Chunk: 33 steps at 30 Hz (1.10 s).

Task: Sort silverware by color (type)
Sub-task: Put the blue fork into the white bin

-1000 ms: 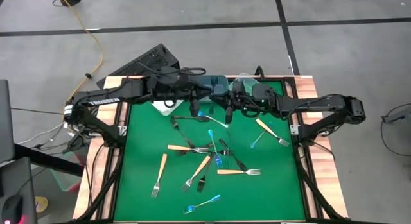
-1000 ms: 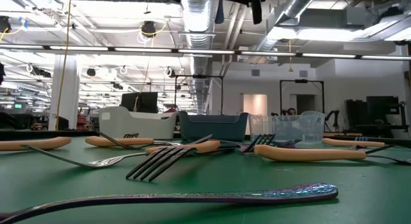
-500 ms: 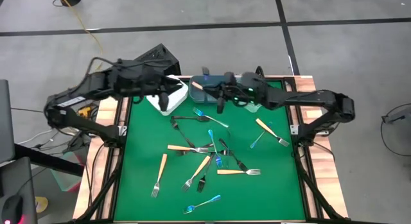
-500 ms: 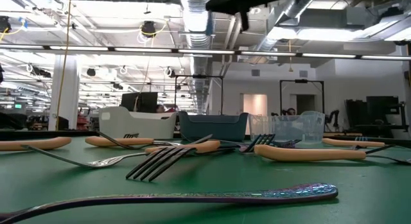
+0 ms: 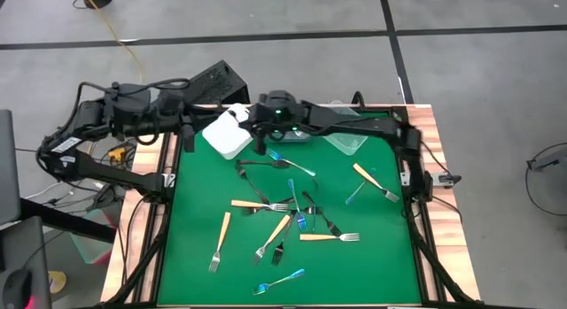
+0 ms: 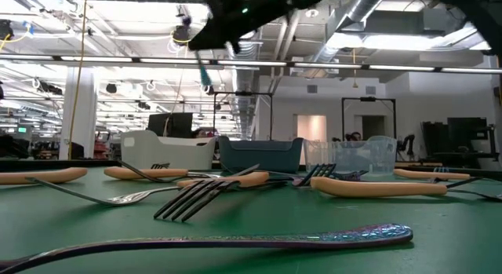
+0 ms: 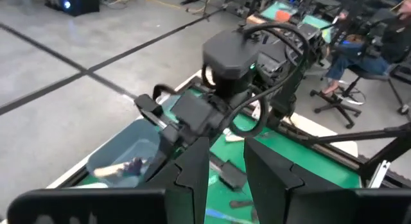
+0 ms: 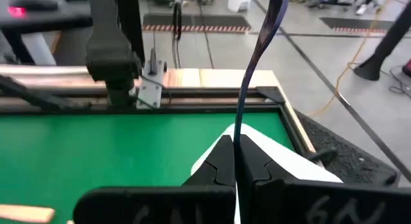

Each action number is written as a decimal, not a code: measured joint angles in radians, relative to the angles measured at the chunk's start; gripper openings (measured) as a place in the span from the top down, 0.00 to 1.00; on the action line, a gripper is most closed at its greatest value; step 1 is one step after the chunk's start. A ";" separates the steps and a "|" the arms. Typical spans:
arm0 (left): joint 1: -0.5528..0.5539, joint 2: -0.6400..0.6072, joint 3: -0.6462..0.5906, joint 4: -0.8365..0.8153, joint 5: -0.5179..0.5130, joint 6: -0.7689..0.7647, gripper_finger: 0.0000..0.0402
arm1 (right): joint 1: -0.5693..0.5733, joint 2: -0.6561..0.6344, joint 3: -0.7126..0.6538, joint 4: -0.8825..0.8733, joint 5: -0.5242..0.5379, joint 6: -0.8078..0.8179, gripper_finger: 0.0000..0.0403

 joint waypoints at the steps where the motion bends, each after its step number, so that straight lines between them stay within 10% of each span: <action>1: -0.002 -0.007 0.000 -0.009 -0.003 -0.005 0.79 | -0.001 0.035 0.043 -0.001 0.000 -0.023 0.99; 9: -0.017 -0.033 0.000 -0.094 -0.049 -0.034 0.79 | -0.003 0.266 0.300 -0.082 0.014 -0.281 0.99; 15: -0.018 -0.033 -0.005 -0.136 -0.049 -0.043 0.79 | -0.002 0.402 0.426 -0.145 0.229 -0.290 0.99; 21: -0.018 -0.032 -0.008 -0.181 -0.084 -0.044 0.79 | -0.003 0.448 0.449 -0.219 0.387 -0.291 0.99; 33: -0.017 -0.031 -0.008 -0.200 -0.124 -0.043 0.79 | 0.006 0.449 0.449 -0.161 0.366 -0.485 0.99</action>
